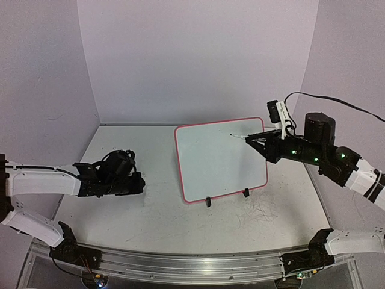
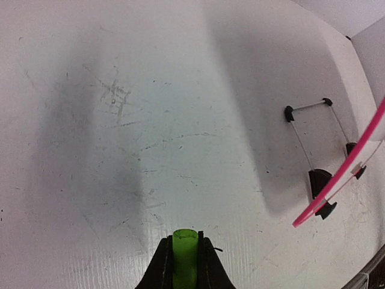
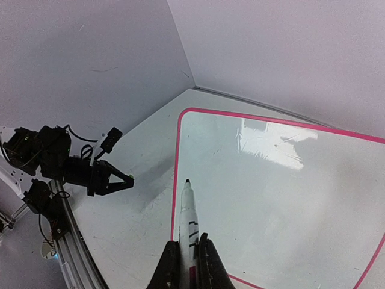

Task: Write a sentence on the whiteboard
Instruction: Place the pen cap at the center of the board.

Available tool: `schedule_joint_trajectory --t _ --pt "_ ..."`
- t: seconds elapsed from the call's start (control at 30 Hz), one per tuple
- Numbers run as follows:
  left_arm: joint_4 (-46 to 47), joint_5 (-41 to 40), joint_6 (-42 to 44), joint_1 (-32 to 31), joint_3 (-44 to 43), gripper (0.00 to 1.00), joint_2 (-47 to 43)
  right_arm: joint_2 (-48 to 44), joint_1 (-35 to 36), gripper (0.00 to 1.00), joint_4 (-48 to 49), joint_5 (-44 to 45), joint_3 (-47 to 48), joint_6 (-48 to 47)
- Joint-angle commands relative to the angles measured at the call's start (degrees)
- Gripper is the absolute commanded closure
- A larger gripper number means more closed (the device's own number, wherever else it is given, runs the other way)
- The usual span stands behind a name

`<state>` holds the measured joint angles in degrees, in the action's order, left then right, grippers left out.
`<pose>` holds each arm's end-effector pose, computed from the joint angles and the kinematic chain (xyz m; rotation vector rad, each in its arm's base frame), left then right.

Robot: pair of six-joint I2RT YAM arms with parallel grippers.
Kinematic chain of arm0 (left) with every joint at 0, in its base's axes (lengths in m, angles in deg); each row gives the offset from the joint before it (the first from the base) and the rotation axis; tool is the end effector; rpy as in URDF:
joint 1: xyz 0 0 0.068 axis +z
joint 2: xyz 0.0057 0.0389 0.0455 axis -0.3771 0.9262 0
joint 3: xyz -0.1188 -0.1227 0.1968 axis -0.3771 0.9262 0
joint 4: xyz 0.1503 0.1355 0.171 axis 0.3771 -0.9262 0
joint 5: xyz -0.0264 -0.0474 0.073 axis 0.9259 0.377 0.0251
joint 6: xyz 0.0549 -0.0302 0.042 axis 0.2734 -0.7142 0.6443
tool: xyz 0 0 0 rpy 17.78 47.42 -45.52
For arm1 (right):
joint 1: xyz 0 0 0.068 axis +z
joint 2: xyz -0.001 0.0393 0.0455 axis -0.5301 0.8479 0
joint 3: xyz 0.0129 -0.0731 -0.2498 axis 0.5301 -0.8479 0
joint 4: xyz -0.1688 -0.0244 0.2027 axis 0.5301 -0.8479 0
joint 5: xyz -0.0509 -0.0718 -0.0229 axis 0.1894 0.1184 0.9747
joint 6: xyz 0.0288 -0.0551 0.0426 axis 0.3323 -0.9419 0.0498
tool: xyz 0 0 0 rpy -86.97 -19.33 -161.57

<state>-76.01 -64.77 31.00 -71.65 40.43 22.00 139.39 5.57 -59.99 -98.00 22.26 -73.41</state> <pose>0.1948 -0.2030 0.1658 -0.0337 2.4102 -0.4841 0.1934 0.1774 0.3445 -0.7036 1.6848 0.9130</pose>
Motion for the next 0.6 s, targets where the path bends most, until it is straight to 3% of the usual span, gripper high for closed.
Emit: schedule_joint_trajectory --t 0.0,0.3,0.57 --pt "1.9 -4.3 -6.0 0.2 0.5 1.0 4.5 -4.5 0.0 1.0 6.4 2.3 -2.3 -1.4" --pt "1.9 -8.4 -7.7 0.1 -2.4 0.97 15.7 -8.9 0.1 1.0 6.5 1.6 -4.2 0.0" --pt "1.9 -10.7 -9.1 0.1 -2.2 0.8 17.9 -6.7 0.0 1.0 6.5 -1.2 -5.0 0.4"
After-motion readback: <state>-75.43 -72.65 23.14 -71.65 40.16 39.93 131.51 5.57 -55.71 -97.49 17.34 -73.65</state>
